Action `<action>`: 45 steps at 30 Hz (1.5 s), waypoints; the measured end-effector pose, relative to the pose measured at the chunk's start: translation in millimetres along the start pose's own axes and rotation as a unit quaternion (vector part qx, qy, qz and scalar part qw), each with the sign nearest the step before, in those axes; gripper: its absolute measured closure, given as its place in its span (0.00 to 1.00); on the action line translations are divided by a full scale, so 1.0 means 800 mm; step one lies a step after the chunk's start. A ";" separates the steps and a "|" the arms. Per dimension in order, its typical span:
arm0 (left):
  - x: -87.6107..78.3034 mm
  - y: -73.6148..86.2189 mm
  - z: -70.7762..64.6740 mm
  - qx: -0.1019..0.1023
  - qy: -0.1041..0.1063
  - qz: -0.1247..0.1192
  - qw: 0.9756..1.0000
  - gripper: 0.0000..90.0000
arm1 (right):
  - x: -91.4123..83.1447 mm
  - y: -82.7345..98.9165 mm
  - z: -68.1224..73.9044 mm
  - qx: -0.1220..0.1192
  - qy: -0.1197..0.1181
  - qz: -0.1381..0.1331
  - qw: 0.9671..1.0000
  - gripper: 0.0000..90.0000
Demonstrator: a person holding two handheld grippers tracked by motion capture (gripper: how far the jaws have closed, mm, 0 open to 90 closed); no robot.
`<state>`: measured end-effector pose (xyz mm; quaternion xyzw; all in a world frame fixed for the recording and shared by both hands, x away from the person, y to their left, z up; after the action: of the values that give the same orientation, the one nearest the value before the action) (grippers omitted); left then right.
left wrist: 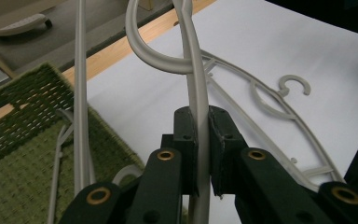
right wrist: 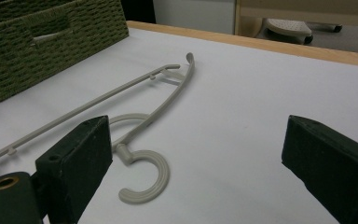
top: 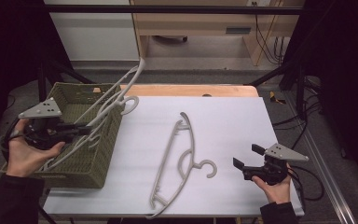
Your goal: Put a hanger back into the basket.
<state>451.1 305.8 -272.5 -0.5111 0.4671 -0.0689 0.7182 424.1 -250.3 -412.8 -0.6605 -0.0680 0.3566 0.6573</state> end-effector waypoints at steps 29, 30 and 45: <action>-0.023 0.109 0.094 -0.051 0.006 0.057 0.997 0.92 | 0.005 0.002 0.004 -0.020 -0.003 0.011 1.000 0.05; -0.023 0.111 0.095 -0.050 0.008 0.060 0.997 0.92 | 0.006 0.003 0.005 -0.020 -0.003 0.011 1.000 0.05; 0.004 0.139 0.119 -0.054 0.010 0.091 0.994 0.91 | 0.009 0.005 0.004 -0.021 -0.003 0.017 1.000 0.05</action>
<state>481.8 419.7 -359.3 -0.5039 0.5219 0.0174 0.6880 426.2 -243.6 -418.8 -0.6738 -0.0661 0.3687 0.6369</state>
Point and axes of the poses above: each handheld gripper's, and its own axes: x roughly forward along the jaws, y roughly out of its underside, z roughly to its left, the point moved 2 cm from there along x, roughly forward along the jaws
